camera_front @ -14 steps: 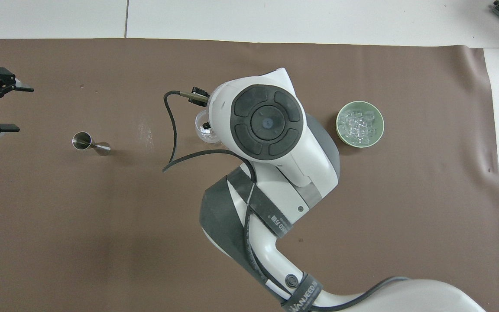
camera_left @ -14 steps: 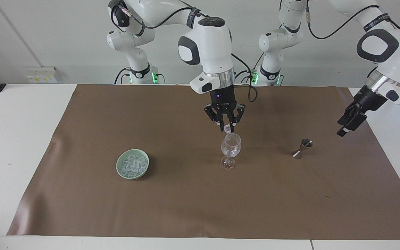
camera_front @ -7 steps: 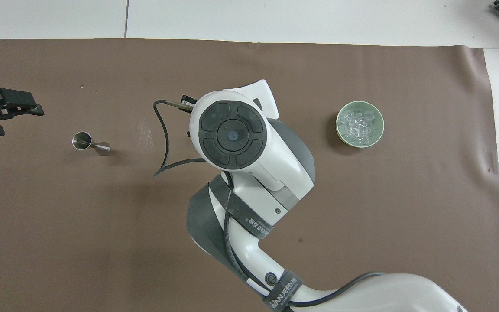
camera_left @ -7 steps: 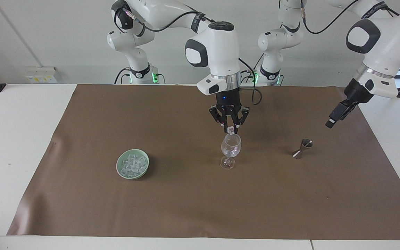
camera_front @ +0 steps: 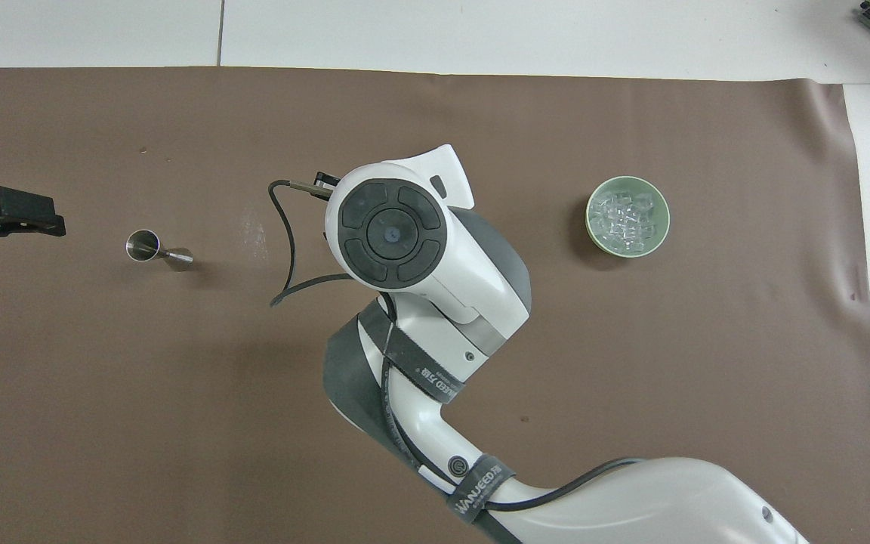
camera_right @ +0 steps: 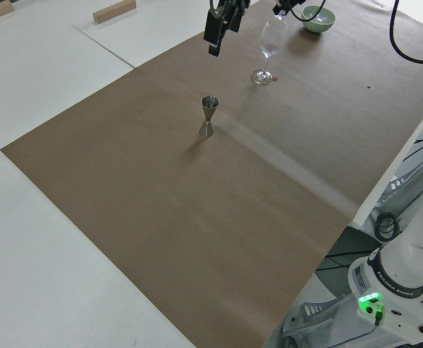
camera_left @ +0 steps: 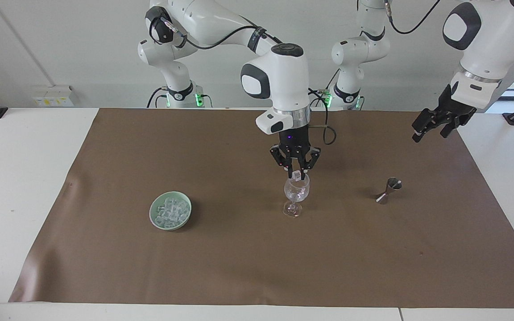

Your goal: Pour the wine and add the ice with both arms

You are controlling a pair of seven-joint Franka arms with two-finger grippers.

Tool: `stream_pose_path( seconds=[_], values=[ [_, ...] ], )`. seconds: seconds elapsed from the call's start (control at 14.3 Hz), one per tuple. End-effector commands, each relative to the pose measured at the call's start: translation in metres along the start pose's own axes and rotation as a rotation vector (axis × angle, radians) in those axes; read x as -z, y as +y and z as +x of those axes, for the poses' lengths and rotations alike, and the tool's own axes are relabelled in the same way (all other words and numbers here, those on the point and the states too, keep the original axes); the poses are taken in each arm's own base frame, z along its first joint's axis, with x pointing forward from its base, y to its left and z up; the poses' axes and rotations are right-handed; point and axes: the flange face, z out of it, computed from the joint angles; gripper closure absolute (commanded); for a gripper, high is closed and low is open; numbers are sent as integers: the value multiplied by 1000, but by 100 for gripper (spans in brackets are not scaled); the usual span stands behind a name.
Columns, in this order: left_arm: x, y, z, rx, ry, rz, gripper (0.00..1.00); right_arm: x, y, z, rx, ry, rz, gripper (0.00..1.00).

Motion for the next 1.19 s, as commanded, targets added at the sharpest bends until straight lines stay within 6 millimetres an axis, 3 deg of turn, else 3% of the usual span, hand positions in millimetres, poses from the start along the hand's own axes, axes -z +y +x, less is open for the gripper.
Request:
stream_pose_path(
  seconds=[0.0,0.21,0.63,0.91,1.12],
  values=[
    [5,9,-16,-89,-46,32,0,0,-6,1,-25,31,10,95],
    [-2,33,-31,-145,-83,41,0,0,-10,1,-30,42,41,93],
    [-5,40,-33,-163,-91,38,0,-1,-10,1,-52,42,53,90],
    [2,17,-24,-303,-63,59,0,-10,-4,1,-53,35,33,90],
    [3,12,-13,-289,19,57,0,-13,-2,-2,-51,28,19,90]
  ],
)
